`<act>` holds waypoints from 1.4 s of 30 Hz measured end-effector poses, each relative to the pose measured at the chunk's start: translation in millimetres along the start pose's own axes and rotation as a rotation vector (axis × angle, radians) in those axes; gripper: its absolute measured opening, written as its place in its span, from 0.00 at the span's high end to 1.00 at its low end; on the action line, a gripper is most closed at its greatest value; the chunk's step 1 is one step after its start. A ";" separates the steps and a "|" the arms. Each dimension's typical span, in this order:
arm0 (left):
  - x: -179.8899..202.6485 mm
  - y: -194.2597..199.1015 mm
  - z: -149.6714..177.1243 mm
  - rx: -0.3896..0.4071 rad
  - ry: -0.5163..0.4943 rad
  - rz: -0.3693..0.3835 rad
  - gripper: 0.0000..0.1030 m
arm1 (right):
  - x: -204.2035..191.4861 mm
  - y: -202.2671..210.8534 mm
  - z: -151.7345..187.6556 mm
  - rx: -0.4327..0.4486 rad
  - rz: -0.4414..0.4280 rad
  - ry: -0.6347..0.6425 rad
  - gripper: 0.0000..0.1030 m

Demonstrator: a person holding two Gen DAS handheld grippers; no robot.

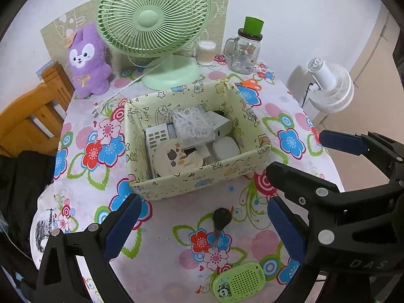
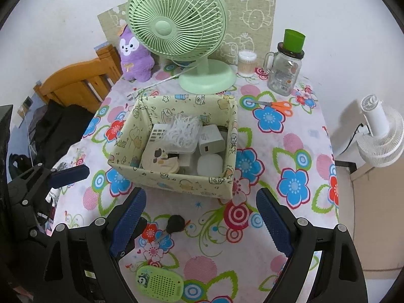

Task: Organize rigid objects
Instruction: 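Move the left tool down over the black car key on the table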

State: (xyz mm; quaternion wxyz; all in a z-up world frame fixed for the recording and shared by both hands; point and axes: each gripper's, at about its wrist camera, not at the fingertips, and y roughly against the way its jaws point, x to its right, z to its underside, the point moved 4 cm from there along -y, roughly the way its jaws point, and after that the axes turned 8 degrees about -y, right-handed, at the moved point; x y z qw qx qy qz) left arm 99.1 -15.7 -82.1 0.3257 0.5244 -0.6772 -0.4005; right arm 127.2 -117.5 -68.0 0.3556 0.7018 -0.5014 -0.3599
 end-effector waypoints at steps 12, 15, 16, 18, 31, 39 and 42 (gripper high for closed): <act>0.7 -4.9 19.1 -0.002 -0.090 0.061 0.02 | -5.4 2.0 28.0 0.007 0.058 -0.105 0.12; 3.6 -8.7 25.2 -0.010 -0.119 0.070 0.02 | -4.6 1.0 36.7 0.001 0.072 -0.126 0.12; 4.0 -9.6 26.6 -0.010 -0.124 0.072 0.02 | -4.3 0.5 39.7 -0.002 0.074 -0.131 0.12; 5.4 -12.1 31.3 -0.009 -0.144 0.082 0.02 | -3.4 -0.8 46.0 -0.008 0.084 -0.141 0.12; 6.6 -36.2 49.7 -0.044 -0.209 0.086 0.02 | 6.7 -14.5 78.2 -0.049 0.131 -0.218 0.12; 9.7 -54.2 50.9 -0.067 -0.242 0.089 0.05 | 17.5 -26.4 88.3 -0.069 0.158 -0.259 0.12; 13.6 -61.0 49.7 -0.074 -0.256 0.094 0.05 | 20.9 -30.0 88.4 -0.075 0.169 -0.266 0.12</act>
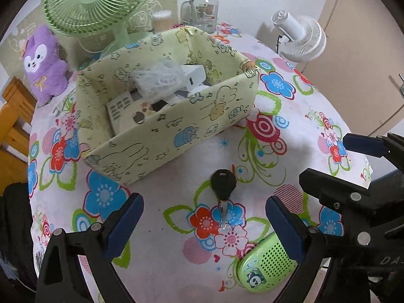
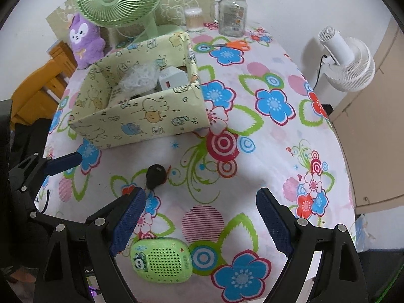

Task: Organize rigid objects
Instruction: 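Move the left tool down over the black car key on the table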

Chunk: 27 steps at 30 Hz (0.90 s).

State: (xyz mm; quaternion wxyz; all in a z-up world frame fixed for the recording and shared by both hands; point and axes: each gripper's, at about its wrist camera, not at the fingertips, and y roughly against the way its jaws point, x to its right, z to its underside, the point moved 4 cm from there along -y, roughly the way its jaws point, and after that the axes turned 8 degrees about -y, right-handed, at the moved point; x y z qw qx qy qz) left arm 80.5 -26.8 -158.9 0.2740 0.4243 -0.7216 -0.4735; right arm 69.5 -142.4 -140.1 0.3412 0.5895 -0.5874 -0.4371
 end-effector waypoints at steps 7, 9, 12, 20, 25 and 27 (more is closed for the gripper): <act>1.7 -20.7 -5.6 -0.028 -0.024 -0.002 0.08 | 10.1 -14.5 0.2 -0.020 0.026 -0.027 0.12; 1.5 -27.1 -6.4 -0.038 -0.021 0.007 0.10 | 13.9 -20.0 0.6 -0.029 0.034 -0.032 0.12; 2.5 -37.5 -7.2 -0.054 -0.025 0.014 0.13 | 19.3 -27.9 1.0 -0.045 0.040 -0.047 0.12; 5.6 -60.8 -10.0 -0.091 -0.034 0.020 0.24 | 27.4 -48.4 1.0 -0.091 0.047 -0.063 0.12; 4.1 -68.8 -12.8 -0.101 -0.018 0.029 0.32 | 29.7 -56.8 -2.5 -0.105 0.046 -0.069 0.12; 3.5 -71.8 -13.3 -0.108 -0.017 0.031 0.33 | 29.7 -60.7 -3.3 -0.113 0.047 -0.066 0.12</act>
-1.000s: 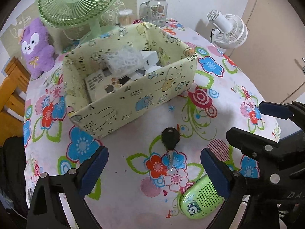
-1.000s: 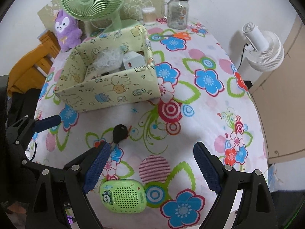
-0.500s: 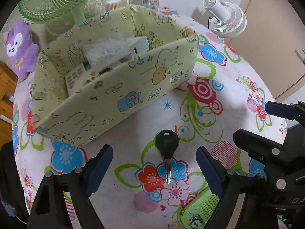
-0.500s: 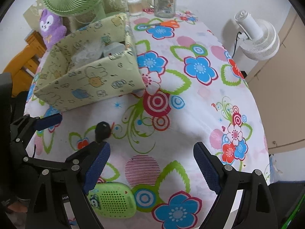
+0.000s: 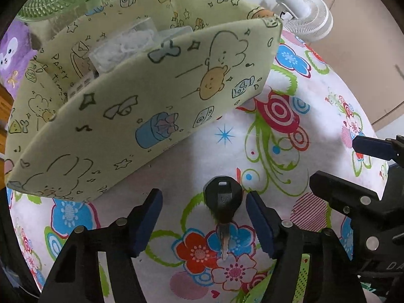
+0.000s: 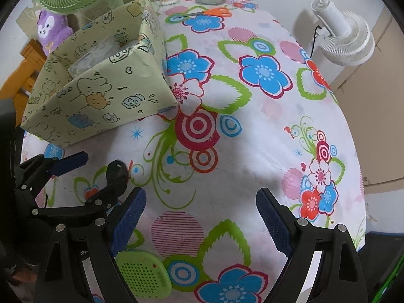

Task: Organize rigid objects
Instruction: 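Move the left tool down over the black car key on the table, then grasp the black car key with the left tool while the right tool grasps the green speaker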

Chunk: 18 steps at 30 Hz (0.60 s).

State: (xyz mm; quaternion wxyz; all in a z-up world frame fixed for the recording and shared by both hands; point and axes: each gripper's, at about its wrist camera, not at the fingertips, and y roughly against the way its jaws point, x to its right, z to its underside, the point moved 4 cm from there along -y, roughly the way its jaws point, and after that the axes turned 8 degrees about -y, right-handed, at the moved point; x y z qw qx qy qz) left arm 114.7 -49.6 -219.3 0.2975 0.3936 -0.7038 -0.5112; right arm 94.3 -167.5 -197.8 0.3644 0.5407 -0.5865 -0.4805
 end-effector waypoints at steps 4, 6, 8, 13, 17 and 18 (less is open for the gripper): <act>3.5 -3.9 -2.5 -0.004 -0.012 -0.001 0.33 | -1.7 -5.4 -0.5 -0.013 -0.002 0.005 0.12; 6.4 -6.0 -5.1 -0.004 -0.021 -0.008 0.33 | -2.3 -8.3 -0.2 -0.020 -0.005 0.005 0.12; 6.8 -8.2 -6.6 -0.005 -0.029 -0.017 0.34 | -2.6 -10.6 -0.3 -0.025 -0.007 0.003 0.12; 14.9 -9.9 -11.8 0.003 -0.036 -0.035 0.45 | 0.6 -13.2 0.3 -0.033 -0.010 -0.018 0.12; 30.7 -9.2 -18.3 0.013 -0.067 -0.020 0.69 | 1.6 -13.7 0.4 -0.036 -0.011 -0.027 0.12; 33.3 -9.0 -18.8 0.014 -0.072 -0.017 0.69 | 1.6 -13.4 0.6 -0.036 -0.010 -0.028 0.12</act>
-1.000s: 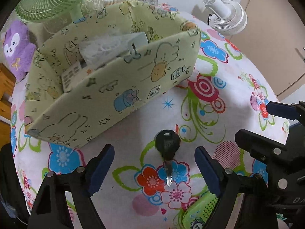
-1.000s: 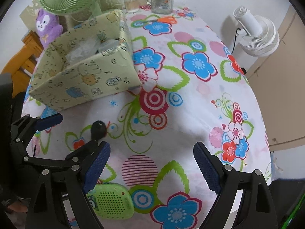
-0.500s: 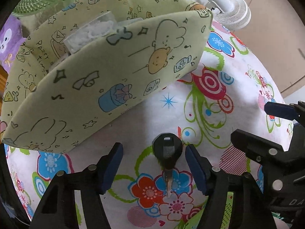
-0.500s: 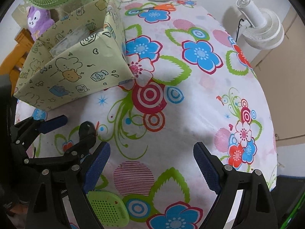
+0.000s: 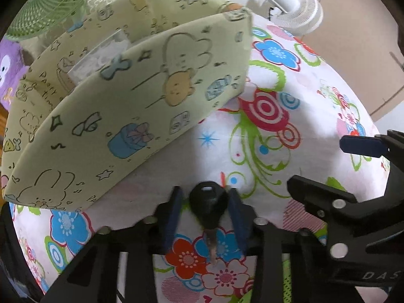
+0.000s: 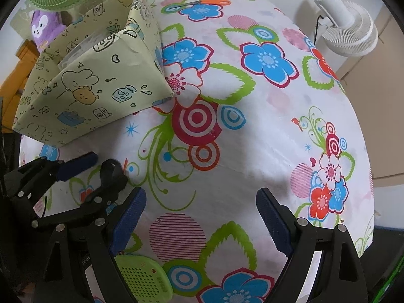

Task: Organize rigid objects
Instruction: 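Grasp the black car key with the left tool while the right tool grasps the green speaker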

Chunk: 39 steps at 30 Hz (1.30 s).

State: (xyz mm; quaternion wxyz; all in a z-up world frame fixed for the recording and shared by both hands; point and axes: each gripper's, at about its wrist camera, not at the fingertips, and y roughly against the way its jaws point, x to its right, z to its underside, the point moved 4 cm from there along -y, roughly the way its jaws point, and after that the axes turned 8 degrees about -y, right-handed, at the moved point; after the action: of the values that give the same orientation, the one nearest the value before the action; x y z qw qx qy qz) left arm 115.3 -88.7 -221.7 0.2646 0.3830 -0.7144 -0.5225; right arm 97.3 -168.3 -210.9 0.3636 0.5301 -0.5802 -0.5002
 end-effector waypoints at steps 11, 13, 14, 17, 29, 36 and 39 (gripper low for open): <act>8.7 8.5 7.5 0.009 -0.010 0.000 0.70 | -7.1 6.8 10.7 0.011 -0.002 0.007 0.12; 3.7 11.2 18.3 0.012 -0.009 -0.001 0.70 | -10.5 8.6 12.9 0.015 -0.003 0.013 0.12; 2.1 12.4 22.4 0.011 -0.008 -0.001 0.70 | -12.7 9.4 14.9 0.017 -0.003 0.016 0.12; -0.8 15.2 28.3 0.008 -0.003 -0.004 0.70 | -18.1 11.3 19.6 0.019 -0.005 0.024 0.12; -20.0 34.1 67.4 0.012 0.038 -0.004 0.69 | -43.7 17.8 40.0 0.031 -0.015 0.059 0.12; -31.3 49.4 91.1 0.024 0.058 0.000 0.69 | -54.0 24.8 53.6 0.045 -0.024 0.059 0.12; -33.3 50.4 101.1 0.019 0.060 -0.005 0.69 | -57.5 25.2 60.2 0.043 -0.020 0.065 0.12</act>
State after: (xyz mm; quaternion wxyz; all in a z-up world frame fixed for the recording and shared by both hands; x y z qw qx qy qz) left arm 41.9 1.7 -204.9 0.2811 0.4026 -0.7101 -0.5047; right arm 43.6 -101.9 -194.5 0.3657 0.5594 -0.5734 -0.4738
